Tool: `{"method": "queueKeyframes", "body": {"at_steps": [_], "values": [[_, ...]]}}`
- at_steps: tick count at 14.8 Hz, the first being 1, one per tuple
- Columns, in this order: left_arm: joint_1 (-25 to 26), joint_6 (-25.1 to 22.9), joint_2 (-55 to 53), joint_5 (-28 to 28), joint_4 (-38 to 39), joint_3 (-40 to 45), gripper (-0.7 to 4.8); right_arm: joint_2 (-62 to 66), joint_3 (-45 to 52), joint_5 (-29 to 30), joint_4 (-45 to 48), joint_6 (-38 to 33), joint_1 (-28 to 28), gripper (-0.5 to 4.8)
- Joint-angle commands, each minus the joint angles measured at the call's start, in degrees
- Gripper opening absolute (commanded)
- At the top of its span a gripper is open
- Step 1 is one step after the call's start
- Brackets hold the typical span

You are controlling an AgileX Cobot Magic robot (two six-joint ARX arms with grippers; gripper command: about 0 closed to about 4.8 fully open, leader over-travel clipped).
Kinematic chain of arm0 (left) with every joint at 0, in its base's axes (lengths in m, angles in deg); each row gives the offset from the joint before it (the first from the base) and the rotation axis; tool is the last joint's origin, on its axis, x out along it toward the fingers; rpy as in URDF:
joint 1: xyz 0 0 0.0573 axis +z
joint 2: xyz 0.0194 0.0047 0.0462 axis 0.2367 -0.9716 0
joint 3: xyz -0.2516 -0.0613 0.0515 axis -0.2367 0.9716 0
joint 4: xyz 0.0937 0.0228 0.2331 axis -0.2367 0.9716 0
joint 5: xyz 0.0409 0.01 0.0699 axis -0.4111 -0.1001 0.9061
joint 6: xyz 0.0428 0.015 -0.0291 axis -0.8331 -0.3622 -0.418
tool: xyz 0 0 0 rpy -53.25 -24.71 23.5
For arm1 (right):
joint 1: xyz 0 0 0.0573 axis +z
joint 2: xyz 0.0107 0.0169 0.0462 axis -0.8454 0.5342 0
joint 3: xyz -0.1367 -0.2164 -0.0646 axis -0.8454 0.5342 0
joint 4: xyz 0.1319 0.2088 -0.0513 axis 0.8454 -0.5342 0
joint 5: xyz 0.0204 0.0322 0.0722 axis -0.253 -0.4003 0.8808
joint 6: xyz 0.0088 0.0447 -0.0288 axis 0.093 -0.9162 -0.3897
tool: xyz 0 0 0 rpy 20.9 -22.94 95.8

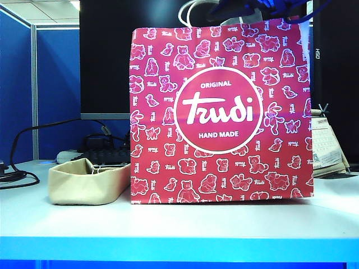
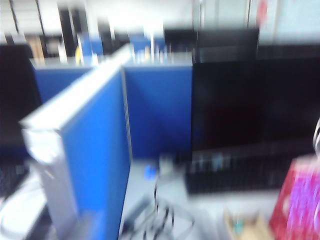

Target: Open the paper bag and put two oranges into the paper bag.

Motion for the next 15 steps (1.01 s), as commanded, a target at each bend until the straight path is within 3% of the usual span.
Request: {"method": "queueKeyframes", "body": {"at_steps": [1,6,8,9,10,11,13,14,15], "values": [[-0.02,1.49,0.28,2.45,0.17,5.90,2.84,-1.73,-0.44,0.35,0.79,-1.31,-0.02,3.31],[-0.09,-0.39,0.28,3.63,-2.45,9.20,2.88,-11.15,-0.44,-2.64,-1.22,-1.97,-0.09,3.48],[-0.70,-4.35,0.31,6.47,-2.12,9.20,2.86,-18.34,-0.44,-5.92,-6.34,-1.88,-0.13,3.46],[-0.70,-7.34,0.98,7.06,-2.19,9.42,2.71,-23.12,-0.44,-5.86,-9.88,-0.81,-0.13,3.08],[-0.70,-9.99,3.08,7.30,-2.91,10.69,2.46,-29.14,-0.44,-6.47,-13.46,0.68,-0.15,2.26],[-0.70,-10.64,6.73,7.61,-5.09,13.18,2.33,-34.36,-0.42,-8.11,-15.98,0.72,-0.20,2.04],[-0.68,-8.61,20.90,9.22,-15.39,24.57,2.33,-48.70,-0.39,-17.20,-22.69,0.70,-0.22,2.02],[-0.96,-4.83,25.31,10.71,-17.94,31.36,2.33,-55.21,-0.15,-21.38,-26.01,0.46,-0.20,2.02],[-2.10,-5.18,23.76,14.16,-9.29,31.17,2.33,-59.28,0.76,-26.71,-27.50,0.35,-0.39,2.02]]}}
